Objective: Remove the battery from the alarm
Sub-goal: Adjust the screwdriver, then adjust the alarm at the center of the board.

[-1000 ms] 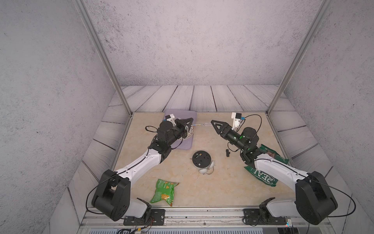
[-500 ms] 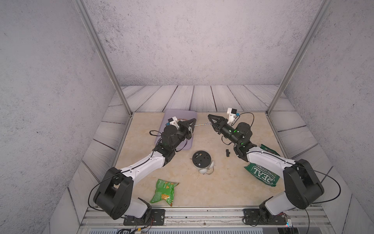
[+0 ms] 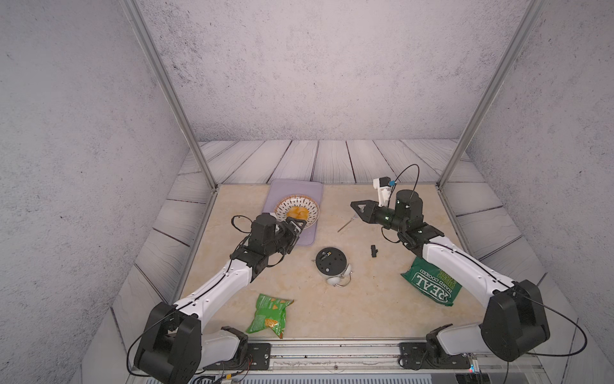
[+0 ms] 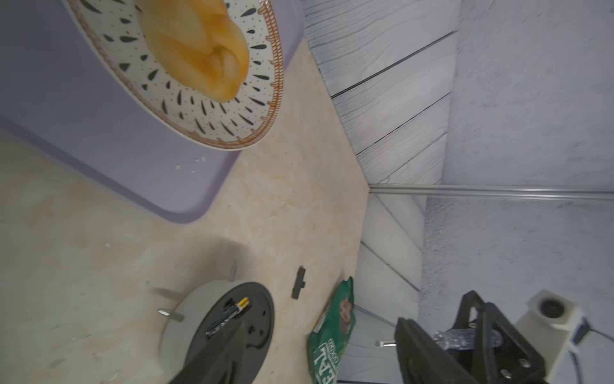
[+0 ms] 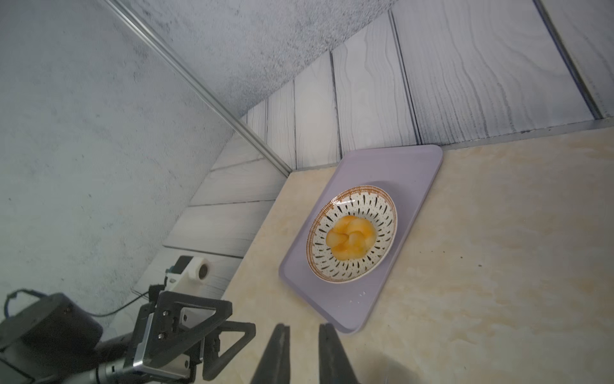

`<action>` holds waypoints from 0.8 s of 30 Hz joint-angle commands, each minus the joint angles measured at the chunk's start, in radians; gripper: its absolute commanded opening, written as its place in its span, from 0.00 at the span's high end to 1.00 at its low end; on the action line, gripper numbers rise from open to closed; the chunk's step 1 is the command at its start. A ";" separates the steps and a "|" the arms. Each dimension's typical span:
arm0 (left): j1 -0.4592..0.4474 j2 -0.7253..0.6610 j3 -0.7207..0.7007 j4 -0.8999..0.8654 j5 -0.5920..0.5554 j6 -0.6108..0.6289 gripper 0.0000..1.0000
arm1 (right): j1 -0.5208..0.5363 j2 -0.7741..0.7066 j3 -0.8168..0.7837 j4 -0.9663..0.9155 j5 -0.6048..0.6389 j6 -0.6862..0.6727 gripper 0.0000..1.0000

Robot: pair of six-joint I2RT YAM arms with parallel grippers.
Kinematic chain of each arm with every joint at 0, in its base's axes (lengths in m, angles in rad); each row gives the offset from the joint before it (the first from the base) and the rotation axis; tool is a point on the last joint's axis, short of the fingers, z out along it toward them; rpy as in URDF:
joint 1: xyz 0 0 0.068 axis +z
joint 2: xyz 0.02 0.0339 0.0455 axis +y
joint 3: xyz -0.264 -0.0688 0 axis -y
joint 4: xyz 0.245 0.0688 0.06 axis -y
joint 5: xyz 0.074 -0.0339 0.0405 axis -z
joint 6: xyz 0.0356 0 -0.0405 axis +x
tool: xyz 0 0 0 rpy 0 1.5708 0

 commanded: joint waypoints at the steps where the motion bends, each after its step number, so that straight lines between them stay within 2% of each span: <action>1: -0.012 0.047 0.033 -0.336 0.085 0.352 0.20 | 0.007 0.000 0.009 -0.172 -0.050 -0.231 1.00; 4: -0.048 0.113 0.039 -0.389 0.095 0.445 0.18 | 0.028 0.024 0.000 -0.150 -0.005 -0.256 1.00; 7: -0.089 0.181 0.044 -0.383 0.106 0.479 0.18 | 0.056 0.050 -0.013 -0.097 -0.005 -0.274 1.00; 13: -0.116 0.315 0.069 -0.286 0.183 0.432 0.26 | 0.085 0.087 -0.085 0.084 -0.034 -0.355 1.00; 21: -0.116 0.415 0.134 -0.246 0.192 0.412 0.40 | 0.086 0.162 -0.072 0.124 -0.021 -0.401 1.00; 24: -0.116 0.439 0.152 -0.249 0.200 0.410 0.40 | 0.085 0.196 -0.054 0.114 0.004 -0.434 1.00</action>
